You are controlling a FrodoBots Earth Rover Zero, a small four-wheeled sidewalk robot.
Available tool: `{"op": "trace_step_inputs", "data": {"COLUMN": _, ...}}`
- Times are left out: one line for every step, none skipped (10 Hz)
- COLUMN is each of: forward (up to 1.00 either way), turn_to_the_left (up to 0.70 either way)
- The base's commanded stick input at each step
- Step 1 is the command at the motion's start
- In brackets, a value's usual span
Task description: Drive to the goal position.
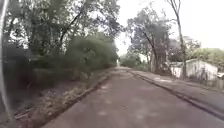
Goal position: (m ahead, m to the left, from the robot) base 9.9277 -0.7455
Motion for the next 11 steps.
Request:
{"op": "trace_step_inputs", "data": {"forward": 0.70, "turn_to_the_left": 0.00}}
{"op": "trace_step_inputs", "data": {"forward": 0.70, "turn_to_the_left": 0.00}}
{"op": "trace_step_inputs", "data": {"forward": 0.70, "turn_to_the_left": 0.00}}
{"op": "trace_step_inputs", "data": {"forward": 0.70, "turn_to_the_left": 0.00}}
{"op": "trace_step_inputs", "data": {"forward": 0.70, "turn_to_the_left": 0.00}}
{"op": "trace_step_inputs", "data": {"forward": 0.70, "turn_to_the_left": 0.00}}
{"op": "trace_step_inputs", "data": {"forward": 0.70, "turn_to_the_left": 0.00}}
{"op": "trace_step_inputs", "data": {"forward": 0.70, "turn_to_the_left": 0.00}}
{"op": "trace_step_inputs", "data": {"forward": 0.70, "turn_to_the_left": 0.00}}
{"op": "trace_step_inputs", "data": {"forward": 0.70, "turn_to_the_left": 0.00}}
{"op": "trace_step_inputs", "data": {"forward": 0.70, "turn_to_the_left": 0.00}}
